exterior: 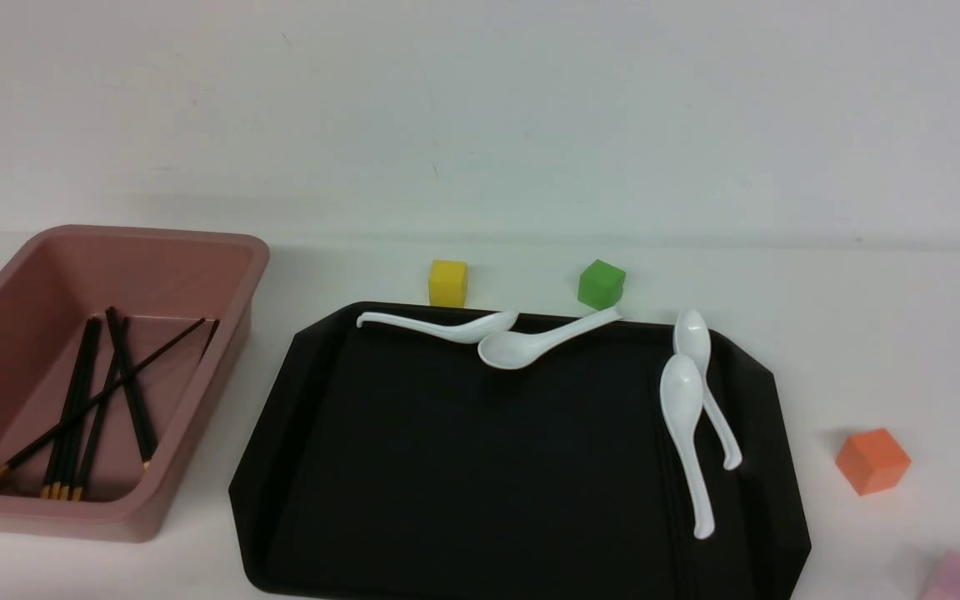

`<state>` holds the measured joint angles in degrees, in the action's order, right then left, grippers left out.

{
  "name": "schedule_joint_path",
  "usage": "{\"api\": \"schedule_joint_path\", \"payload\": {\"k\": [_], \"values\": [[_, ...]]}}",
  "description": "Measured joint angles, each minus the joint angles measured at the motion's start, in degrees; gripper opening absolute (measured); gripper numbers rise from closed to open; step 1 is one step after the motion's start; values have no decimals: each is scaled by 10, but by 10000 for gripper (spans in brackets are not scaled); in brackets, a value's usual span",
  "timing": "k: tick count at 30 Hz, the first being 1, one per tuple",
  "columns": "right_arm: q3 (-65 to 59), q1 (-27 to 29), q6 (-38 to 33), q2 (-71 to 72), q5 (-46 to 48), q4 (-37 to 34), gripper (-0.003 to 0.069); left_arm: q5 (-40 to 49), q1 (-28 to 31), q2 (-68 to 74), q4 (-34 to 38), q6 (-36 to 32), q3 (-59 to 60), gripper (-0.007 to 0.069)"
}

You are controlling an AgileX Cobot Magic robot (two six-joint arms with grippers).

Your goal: On white tablecloth take chopsticks from black tray and put them in box.

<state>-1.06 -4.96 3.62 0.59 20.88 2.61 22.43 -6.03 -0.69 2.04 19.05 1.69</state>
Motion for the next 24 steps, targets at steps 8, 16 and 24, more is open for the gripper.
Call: {"api": "schedule_joint_path", "payload": {"k": [8, 16, 24], "values": [[0, 0, 0, 0, 0, 0, 110, 0, 0, 0, 0, 0, 0, 238], [0, 0, 0, 0, 0, 0, 116, 0, 0, 0, 0, 0, 0, 238], [0, 0, 0, 0, 0, 0, 127, 0, 0, 0, 0, 0, 0, 238]]}}
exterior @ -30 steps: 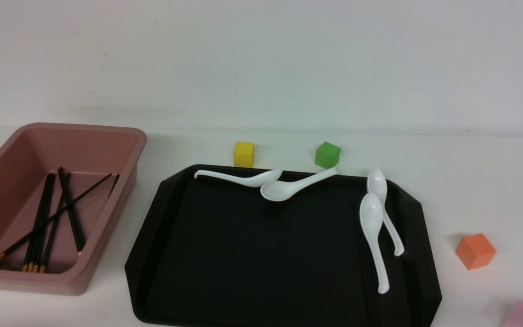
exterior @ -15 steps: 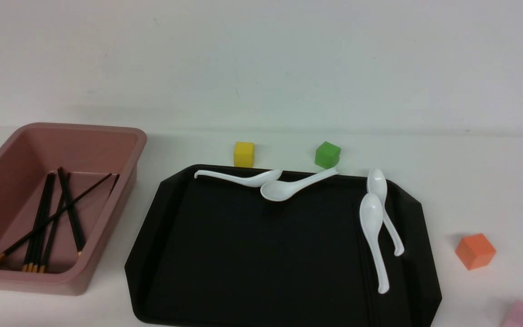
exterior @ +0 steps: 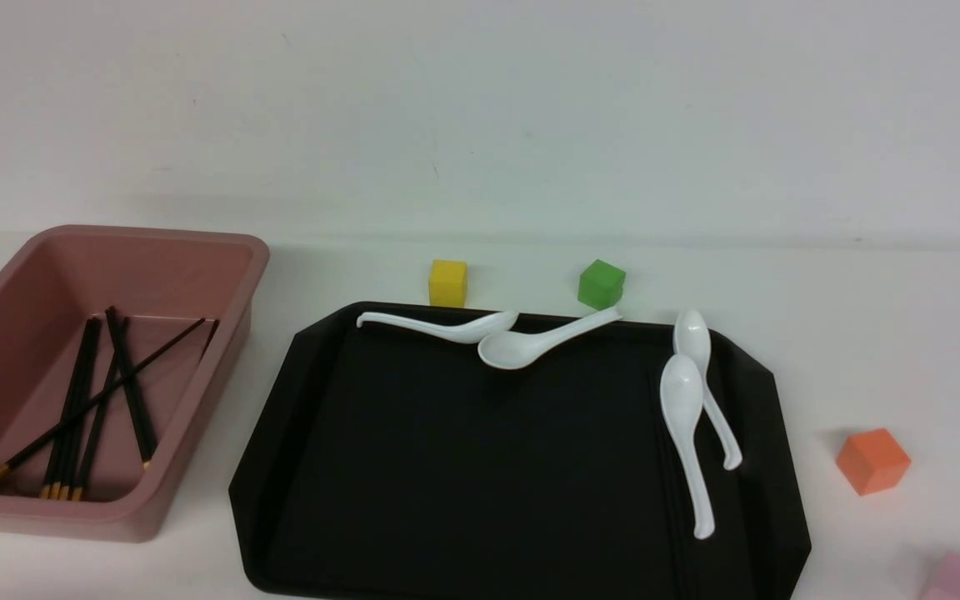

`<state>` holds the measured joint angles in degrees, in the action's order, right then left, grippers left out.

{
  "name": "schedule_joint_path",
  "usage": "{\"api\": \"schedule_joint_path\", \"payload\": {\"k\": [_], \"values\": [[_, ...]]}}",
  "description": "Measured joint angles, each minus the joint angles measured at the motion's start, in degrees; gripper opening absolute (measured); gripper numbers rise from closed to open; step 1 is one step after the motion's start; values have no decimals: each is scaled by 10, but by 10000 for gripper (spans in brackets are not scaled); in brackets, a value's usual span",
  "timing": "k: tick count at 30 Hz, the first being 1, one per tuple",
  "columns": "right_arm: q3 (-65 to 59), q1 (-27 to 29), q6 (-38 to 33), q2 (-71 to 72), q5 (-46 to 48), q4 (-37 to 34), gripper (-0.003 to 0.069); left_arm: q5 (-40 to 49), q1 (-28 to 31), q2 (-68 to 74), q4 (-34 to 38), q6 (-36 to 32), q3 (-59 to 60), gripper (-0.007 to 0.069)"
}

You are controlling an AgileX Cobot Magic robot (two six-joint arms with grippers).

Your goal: On white tablecloth take chopsticks from black tray and put them in box.

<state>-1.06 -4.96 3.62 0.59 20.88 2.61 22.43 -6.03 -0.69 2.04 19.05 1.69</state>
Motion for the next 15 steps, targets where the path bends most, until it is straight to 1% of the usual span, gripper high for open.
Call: {"api": "schedule_joint_path", "payload": {"k": [15], "values": [[0, 0, 0, 0, 0, 0, 148, 0, 0, 0, 0, 0, 0, 238]]}}
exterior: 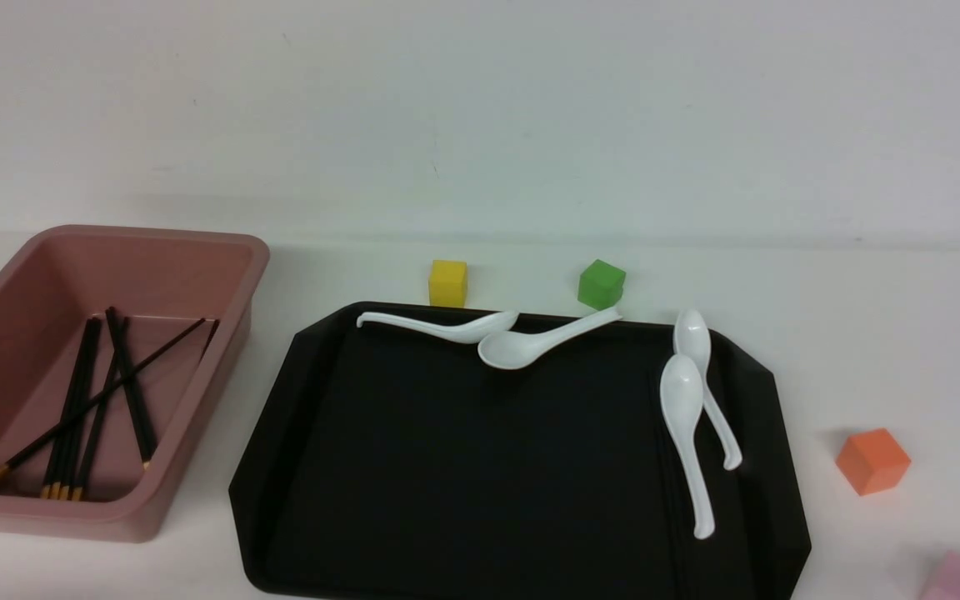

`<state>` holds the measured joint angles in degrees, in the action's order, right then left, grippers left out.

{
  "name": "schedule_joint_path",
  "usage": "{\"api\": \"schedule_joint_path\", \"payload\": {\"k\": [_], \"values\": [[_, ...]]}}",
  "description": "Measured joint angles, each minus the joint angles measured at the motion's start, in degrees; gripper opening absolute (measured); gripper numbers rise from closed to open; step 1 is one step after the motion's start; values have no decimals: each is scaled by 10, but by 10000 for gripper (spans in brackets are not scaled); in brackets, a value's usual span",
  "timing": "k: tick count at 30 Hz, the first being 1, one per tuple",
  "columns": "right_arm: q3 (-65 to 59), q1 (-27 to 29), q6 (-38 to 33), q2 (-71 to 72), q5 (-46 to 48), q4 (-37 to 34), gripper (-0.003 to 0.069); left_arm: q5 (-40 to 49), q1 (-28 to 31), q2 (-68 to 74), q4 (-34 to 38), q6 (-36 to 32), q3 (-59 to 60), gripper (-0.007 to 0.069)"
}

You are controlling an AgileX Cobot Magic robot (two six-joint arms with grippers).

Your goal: On white tablecloth take chopsticks from black tray and put them in box.

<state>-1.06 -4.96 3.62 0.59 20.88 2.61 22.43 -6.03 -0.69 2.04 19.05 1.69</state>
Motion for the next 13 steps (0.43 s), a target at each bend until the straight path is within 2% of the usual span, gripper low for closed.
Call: {"api": "schedule_joint_path", "payload": {"k": [13], "values": [[0, 0, 0, 0, 0, 0, 162, 0, 0, 0, 0, 0, 0, 238]]}}
